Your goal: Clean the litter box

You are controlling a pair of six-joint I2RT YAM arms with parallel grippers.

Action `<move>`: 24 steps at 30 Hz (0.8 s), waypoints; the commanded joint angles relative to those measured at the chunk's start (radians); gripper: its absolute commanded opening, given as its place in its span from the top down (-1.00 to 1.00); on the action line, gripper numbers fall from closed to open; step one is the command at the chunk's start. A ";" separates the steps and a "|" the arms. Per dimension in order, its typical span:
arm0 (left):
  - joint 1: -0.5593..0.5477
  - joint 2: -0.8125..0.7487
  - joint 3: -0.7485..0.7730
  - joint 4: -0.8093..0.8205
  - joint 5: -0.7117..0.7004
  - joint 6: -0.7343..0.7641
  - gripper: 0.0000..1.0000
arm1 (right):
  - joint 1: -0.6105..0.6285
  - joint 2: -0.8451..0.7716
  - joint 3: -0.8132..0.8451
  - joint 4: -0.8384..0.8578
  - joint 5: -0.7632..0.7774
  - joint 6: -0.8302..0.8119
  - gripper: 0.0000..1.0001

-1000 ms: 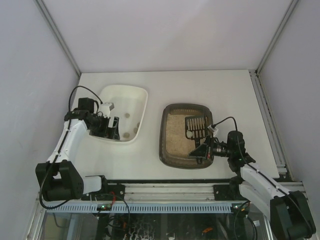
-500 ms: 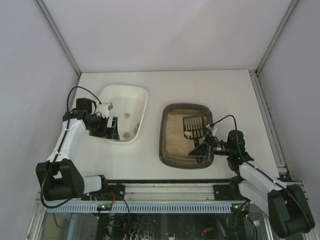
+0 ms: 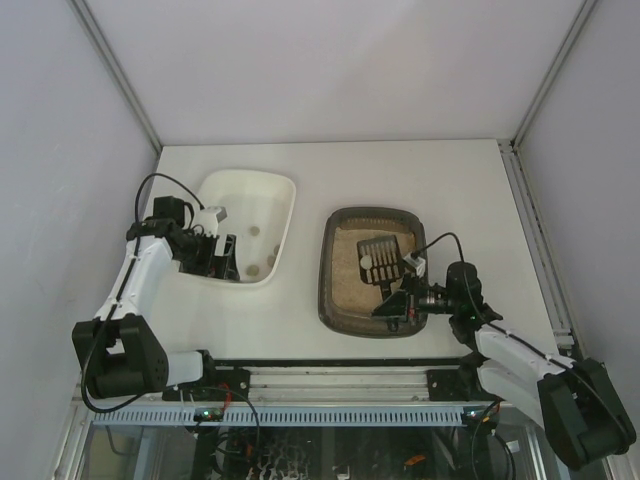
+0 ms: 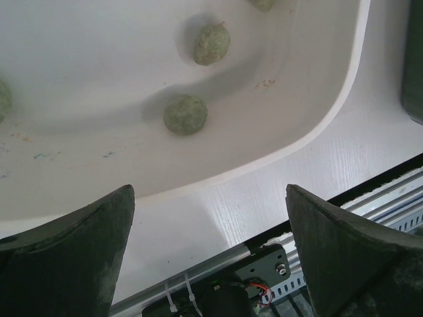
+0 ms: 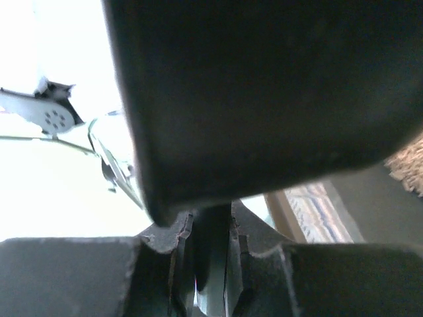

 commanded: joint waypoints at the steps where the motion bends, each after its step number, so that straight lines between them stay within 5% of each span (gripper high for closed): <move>1: 0.006 0.001 -0.002 -0.001 0.027 0.023 -0.99 | -0.058 0.015 -0.028 0.232 0.029 0.113 1.00; 4: 0.007 0.004 -0.003 -0.003 0.028 0.024 -0.99 | 0.090 0.058 0.056 0.111 0.065 0.007 1.00; 9: 0.012 0.008 -0.003 -0.003 0.030 0.024 -0.99 | -0.022 0.074 -0.007 0.319 0.061 0.142 1.00; 16: 0.016 0.005 0.000 -0.005 0.028 0.022 -0.99 | 0.106 0.123 0.073 0.266 0.107 0.066 1.00; 24: 0.084 0.017 0.096 -0.097 0.126 0.070 -0.99 | 0.110 0.199 0.325 -0.023 0.131 -0.100 1.00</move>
